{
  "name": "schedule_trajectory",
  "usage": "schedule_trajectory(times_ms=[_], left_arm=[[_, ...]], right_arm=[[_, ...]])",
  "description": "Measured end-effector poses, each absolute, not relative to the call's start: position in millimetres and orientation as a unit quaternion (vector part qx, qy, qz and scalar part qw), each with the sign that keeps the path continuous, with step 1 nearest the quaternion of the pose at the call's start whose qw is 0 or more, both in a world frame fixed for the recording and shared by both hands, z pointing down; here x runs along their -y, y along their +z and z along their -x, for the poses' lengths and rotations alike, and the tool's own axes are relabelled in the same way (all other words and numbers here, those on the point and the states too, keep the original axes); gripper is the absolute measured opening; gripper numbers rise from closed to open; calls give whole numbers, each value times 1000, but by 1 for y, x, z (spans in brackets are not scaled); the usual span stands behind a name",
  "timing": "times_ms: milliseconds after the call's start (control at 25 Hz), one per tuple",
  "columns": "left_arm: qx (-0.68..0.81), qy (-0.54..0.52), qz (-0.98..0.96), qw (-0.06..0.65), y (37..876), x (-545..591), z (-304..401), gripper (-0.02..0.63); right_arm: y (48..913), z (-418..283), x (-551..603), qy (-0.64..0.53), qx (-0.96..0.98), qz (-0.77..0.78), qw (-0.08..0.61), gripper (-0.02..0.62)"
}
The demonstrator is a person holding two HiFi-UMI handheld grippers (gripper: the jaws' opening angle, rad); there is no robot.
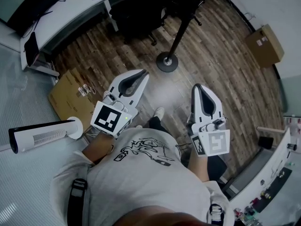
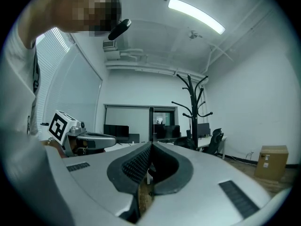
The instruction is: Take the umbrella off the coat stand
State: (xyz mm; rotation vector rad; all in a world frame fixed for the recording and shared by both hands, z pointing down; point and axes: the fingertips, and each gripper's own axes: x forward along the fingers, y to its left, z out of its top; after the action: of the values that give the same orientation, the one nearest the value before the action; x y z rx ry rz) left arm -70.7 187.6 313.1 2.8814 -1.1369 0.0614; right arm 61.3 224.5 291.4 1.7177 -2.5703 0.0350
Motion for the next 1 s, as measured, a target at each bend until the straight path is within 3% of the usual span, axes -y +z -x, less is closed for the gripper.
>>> schedule_trajectory(times_ms=[600, 1000], left_arm=[[382, 24, -924, 19, 315, -97, -24, 43], [398, 28, -917, 21, 317, -46, -42, 43]], right_arm=[[308, -158, -139, 28, 844, -535, 19, 9], [304, -181, -85, 24, 845, -534, 27, 9]])
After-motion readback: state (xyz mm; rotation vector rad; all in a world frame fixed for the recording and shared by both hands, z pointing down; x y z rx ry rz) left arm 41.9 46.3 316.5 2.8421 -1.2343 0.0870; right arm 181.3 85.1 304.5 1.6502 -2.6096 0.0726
